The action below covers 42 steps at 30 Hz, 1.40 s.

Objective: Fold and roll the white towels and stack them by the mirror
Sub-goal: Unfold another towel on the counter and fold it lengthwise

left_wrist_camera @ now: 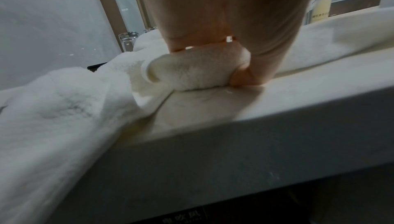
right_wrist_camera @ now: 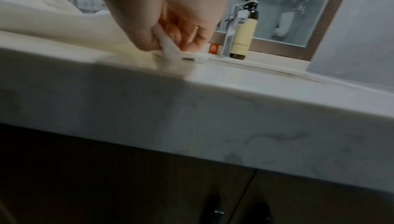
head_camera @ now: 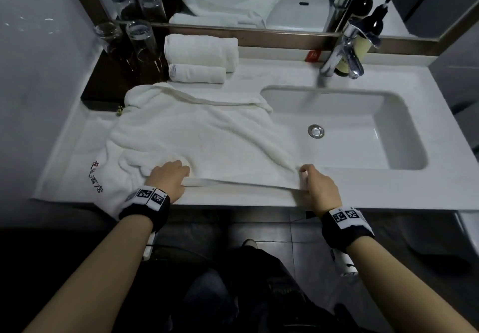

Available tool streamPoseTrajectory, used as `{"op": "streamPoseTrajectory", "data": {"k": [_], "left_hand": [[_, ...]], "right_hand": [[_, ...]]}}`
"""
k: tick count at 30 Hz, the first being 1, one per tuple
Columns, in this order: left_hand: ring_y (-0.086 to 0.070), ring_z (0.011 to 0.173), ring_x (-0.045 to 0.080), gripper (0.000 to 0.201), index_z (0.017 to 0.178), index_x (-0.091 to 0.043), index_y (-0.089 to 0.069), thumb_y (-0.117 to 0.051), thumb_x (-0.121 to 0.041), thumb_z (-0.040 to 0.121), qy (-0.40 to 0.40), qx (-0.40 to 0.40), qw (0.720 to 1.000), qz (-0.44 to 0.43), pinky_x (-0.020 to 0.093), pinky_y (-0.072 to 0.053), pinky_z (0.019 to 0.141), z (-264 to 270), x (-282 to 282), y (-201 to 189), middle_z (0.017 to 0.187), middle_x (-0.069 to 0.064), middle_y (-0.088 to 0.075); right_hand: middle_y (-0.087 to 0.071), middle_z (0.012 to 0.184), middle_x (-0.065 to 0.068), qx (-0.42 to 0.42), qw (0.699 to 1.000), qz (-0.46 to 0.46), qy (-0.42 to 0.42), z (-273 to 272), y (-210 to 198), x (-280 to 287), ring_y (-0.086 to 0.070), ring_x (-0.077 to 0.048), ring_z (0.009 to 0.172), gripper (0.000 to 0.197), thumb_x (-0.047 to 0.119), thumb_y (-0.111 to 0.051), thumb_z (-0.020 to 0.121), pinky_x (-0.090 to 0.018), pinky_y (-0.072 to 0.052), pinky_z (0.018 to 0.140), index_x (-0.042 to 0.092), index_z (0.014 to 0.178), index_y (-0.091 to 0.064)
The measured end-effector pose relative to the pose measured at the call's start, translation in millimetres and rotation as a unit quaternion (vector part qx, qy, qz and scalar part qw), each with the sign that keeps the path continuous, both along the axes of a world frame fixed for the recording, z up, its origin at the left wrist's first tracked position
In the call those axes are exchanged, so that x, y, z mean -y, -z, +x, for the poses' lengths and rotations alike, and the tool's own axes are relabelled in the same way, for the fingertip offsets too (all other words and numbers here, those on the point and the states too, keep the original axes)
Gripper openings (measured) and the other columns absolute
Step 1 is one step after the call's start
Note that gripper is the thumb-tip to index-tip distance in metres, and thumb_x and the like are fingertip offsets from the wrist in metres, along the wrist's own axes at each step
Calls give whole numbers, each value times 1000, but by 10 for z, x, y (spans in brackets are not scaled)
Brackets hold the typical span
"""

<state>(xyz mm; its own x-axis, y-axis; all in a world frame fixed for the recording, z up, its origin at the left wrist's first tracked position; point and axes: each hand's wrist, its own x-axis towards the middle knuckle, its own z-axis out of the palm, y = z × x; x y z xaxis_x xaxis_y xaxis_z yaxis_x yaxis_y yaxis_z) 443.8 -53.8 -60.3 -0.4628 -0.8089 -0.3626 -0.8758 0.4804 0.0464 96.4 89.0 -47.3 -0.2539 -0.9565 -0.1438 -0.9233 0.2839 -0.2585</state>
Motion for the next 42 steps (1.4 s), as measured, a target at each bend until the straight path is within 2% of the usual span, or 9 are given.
{"op": "streamPoseTrajectory", "data": {"k": [5, 8, 11, 17, 26, 32, 35, 39, 42], "left_hand": [[-51, 95, 25, 23, 97, -18, -59, -50, -3, 81, 17, 27, 998, -60, 35, -34, 77, 70, -137, -47, 102, 3, -53], [-51, 97, 24, 25, 98, -19, -58, -51, -2, 81, 31, 25, 997, -67, 34, -34, 79, 119, -238, -55, 103, 3, -53], [-50, 97, 24, 22, 99, -18, -57, -51, -5, 82, 46, 8, 997, -58, 34, -33, 75, 186, -314, -47, 105, 4, -52], [-55, 93, 22, 18, 97, -23, -55, -49, -34, 83, 61, -63, 995, -46, 35, -36, 77, 216, -374, -170, 100, -1, -57], [-58, 86, 24, 17, 101, -19, -57, -45, -20, 89, -36, -141, 987, -74, 38, -40, 80, 15, 136, -486, 102, 1, -58], [-59, 88, 26, 20, 106, -18, -54, -47, -17, 88, -95, -126, 985, -75, 40, -43, 79, -101, 644, -686, 110, 4, -54], [-60, 92, 28, 22, 109, -15, -53, -49, -14, 88, -119, -119, 981, -93, 40, -44, 74, -180, 903, -775, 116, 6, -52], [-57, 92, 30, 23, 112, -12, -52, -50, -11, 89, -150, -59, 979, -126, 39, -43, 69, -271, 1140, -823, 121, 11, -43], [-55, 95, 29, 18, 105, -12, -57, -52, -8, 88, -155, 3, 982, -105, 39, -49, 73, -306, 1263, -781, 131, 8, -36]], "right_hand": [[-53, 70, -15, -76, 991, -112, 2, -53, -150, -264, -55, -35, 67, 27, -12, -71, 56, -39, -37, 63, 6, 74, -64], [-54, 78, -16, -98, 992, -78, 9, 81, -59, -504, -54, -36, 76, 35, -15, -69, 53, -39, -36, 67, 7, 80, -66], [-54, 92, -17, -98, 994, -37, 42, 287, 88, -707, -52, -37, 87, 41, -15, -60, 63, -41, -38, 70, 8, 96, -65], [-55, 106, -15, -74, 986, -44, 144, 509, 61, -698, -48, -36, 102, 38, -8, -59, 67, -42, -33, 87, 10, 99, -65], [-58, 108, -11, 42, 995, -73, 56, 675, -326, 318, -50, -33, 104, 32, 1, -52, 79, -42, -39, 84, 12, 107, -61], [-62, 110, -11, 127, 991, 23, 30, 527, -325, 1209, -56, -29, 103, 29, 8, -45, 85, -35, -44, 85, 14, 110, -60], [-61, 114, -9, 108, 992, 61, 4, 376, -287, 1558, -56, -27, 105, 29, 10, -45, 88, -34, -45, 86, 15, 113, -57], [-44, 130, -10, 41, 995, 81, -51, 261, -222, 1847, -42, -29, 120, 26, 12, -44, 91, -42, -46, 92, 9, 112, -60], [-38, 140, -7, 13, 992, 97, -84, 248, -155, 1938, -36, -28, 125, 28, 10, -41, 91, -42, -45, 94, 5, 115, -55]]}}
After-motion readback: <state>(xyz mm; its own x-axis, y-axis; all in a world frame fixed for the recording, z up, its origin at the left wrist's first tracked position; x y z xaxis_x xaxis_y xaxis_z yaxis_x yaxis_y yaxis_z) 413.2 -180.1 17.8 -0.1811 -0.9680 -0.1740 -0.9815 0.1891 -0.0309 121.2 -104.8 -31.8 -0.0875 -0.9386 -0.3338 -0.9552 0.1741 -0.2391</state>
